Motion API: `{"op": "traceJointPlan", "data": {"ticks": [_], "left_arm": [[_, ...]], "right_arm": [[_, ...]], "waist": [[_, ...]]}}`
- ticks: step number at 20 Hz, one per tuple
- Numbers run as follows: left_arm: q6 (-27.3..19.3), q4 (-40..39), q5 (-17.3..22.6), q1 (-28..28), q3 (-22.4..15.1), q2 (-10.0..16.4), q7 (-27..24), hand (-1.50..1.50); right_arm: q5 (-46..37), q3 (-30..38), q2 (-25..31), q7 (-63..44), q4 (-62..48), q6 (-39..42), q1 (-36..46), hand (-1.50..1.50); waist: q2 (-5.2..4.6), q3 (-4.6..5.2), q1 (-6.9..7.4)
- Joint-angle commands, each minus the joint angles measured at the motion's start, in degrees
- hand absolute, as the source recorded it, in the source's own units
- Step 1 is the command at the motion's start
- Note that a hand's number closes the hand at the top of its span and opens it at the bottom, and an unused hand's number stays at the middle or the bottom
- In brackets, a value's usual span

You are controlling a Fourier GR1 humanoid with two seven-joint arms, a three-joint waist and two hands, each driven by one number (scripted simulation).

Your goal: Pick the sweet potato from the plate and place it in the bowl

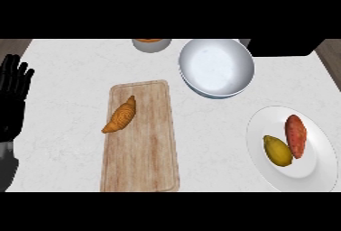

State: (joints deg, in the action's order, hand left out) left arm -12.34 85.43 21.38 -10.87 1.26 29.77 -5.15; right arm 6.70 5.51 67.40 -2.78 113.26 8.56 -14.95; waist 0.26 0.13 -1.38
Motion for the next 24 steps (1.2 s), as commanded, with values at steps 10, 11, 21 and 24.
{"op": "traceJointPlan", "data": {"ticks": [10,11,21,24], "left_arm": [[4.56,-2.55,-1.5,-0.17,2.7,-1.66,-1.33,0.0],[2.33,-1.16,-3.29,-0.61,-0.4,-4.62,-0.71,0.0],[4.47,-1.65,-5.09,-1.19,3.43,-5.04,0.25,0.0],[3.78,0.75,-4.79,-4.14,4.28,-3.75,5.38,0.0]], "right_arm": [[-6.74,0.49,-0.72,-6.4,-2.85,15.86,3.08,-1.5],[-6.36,0.37,0.27,-3.21,-8.54,17.98,7.18,-1.5],[-20.89,-5.62,-13.26,1.51,-18.52,19.1,11.54,-1.5],[-25.79,-6.6,-16.37,4.47,-24.74,16.13,13.05,-1.5]], "waist": [[-0.33,-0.11,1.51],[-0.44,-0.14,1.95],[-0.33,-0.14,1.64],[-0.37,-0.19,1.87]]}}
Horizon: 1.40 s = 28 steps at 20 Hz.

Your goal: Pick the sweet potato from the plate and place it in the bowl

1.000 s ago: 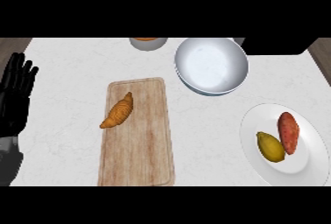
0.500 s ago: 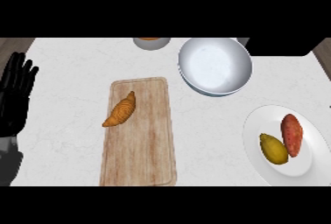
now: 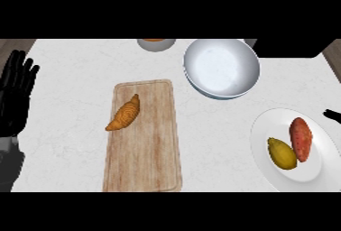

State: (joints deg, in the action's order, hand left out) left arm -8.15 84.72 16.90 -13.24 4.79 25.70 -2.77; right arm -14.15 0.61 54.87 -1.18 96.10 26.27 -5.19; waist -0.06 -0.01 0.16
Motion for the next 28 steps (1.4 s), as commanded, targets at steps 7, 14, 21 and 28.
{"op": "traceJointPlan", "data": {"ticks": [7,14,21,28], "left_arm": [[2.61,0.64,-1.95,0.79,1.64,-2.56,0.37,0.0],[6.48,-7.53,-1.38,-3.93,5.54,-1.85,-2.3,0.0],[4.86,-5.31,-4.79,-3.14,5.54,-4.69,-2.08,0.0],[2.82,3.9,-7.88,0.02,4.31,-6.37,2.77,0.0]], "right_arm": [[-10.81,0.93,-7.99,7.6,-12.2,-0.67,5.28,-1.5],[-16.71,-1.13,-11.82,13.16,-16.72,-0.84,8.84,-1.5],[-22.79,-0.8,-16.37,13.16,-20.86,-0.31,12.04,-1.5],[-26.95,-0.94,-21.29,12.48,-21.9,-0.95,12.8,-1.5]], "waist": [[0.02,-0.01,0.01],[-0.08,0.01,-0.12],[-0.01,0.01,-0.12],[0.08,0.01,-0.05]]}}
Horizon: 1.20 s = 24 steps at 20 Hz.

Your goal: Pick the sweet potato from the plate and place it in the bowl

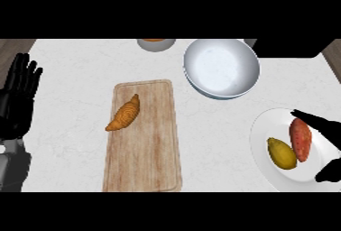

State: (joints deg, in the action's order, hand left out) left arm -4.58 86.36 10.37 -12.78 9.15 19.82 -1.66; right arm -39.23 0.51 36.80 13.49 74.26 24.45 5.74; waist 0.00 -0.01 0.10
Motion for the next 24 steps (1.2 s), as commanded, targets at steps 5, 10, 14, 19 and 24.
{"op": "traceJointPlan", "data": {"ticks": [5,10,14,19,24], "left_arm": [[2.2,2.39,-0.03,0.02,2.56,0.52,2.97,0.0],[1.9,0.05,-1.41,-1.25,1.51,-1.49,1.56,0.0],[1.07,-0.09,-2.12,-3.6,1.93,-1.72,2.53,0.0],[3.18,-4.78,-2.14,-1.85,2.57,-2.7,-2.58,0.0],[4.52,-2.8,-1.86,-1.19,4.48,-0.82,-0.88,0.0]], "right_arm": [[-4.25,2.18,-2.61,1.64,-6.82,0.03,3.16,-1.5],[-7.6,1.94,-4.55,-0.77,-12.22,-0.8,6.32,-1.5],[-10.59,2.06,-5.45,3.94,-18.8,-6.01,7.95,-1.5],[-11.61,3.35,-5.29,13.48,-24.82,-14.34,9.37,1.5],[-11.92,3.46,-7.27,10.55,-17.28,-14.41,6.41,1.5]], "waist": [[0.01,0.0,0.0],[-0.03,0.0,0.07],[-0.05,-0.02,0.12],[-0.13,-0.02,0.14],[0.02,0.01,-0.16]]}}
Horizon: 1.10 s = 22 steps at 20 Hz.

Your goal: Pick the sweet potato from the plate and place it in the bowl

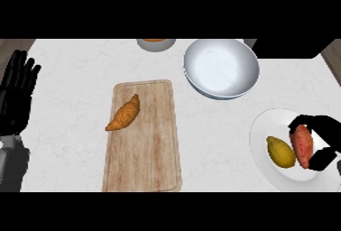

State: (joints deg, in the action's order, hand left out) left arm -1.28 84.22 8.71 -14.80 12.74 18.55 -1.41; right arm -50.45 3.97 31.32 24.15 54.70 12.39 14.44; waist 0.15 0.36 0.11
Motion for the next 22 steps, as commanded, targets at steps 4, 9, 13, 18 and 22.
{"op": "traceJointPlan", "data": {"ticks": [4,9,13,18,22], "left_arm": [[-0.34,-0.6,-0.66,-2.43,-1.64,-1.82,0.01,0.0],[0.89,0.36,0.03,-3.02,-2.39,-1.69,1.01,0.0],[0.84,0.69,-0.61,-2.47,-2.32,-1.29,0.7,0.0],[-0.86,-0.58,-1.41,-3.92,-2.16,-2.1,0.37,0.0],[0.09,-1.78,-1.23,-2.69,-2.33,-2.82,-1.96,0.0]], "right_arm": [[-2.38,4.48,10.98,7.07,-15.8,-0.36,10.79,1.5],[-4.26,6.73,21.45,11.69,-24.52,-0.9,15.0,1.5],[-6.18,6.99,21.15,13.5,-31.52,-6.67,19.38,1.5],[-4.27,11.09,25.59,16.54,-34.95,-10.89,23.23,1.5],[-2.19,12.48,29.84,24.51,-36.65,-3.83,28.89,1.5]], "waist": [[-1.03,-0.54,1.68],[-2.13,-0.84,3.98],[-1.63,-0.78,3.94],[-1.63,-0.79,3.18],[-1.43,-0.65,2.95]]}}
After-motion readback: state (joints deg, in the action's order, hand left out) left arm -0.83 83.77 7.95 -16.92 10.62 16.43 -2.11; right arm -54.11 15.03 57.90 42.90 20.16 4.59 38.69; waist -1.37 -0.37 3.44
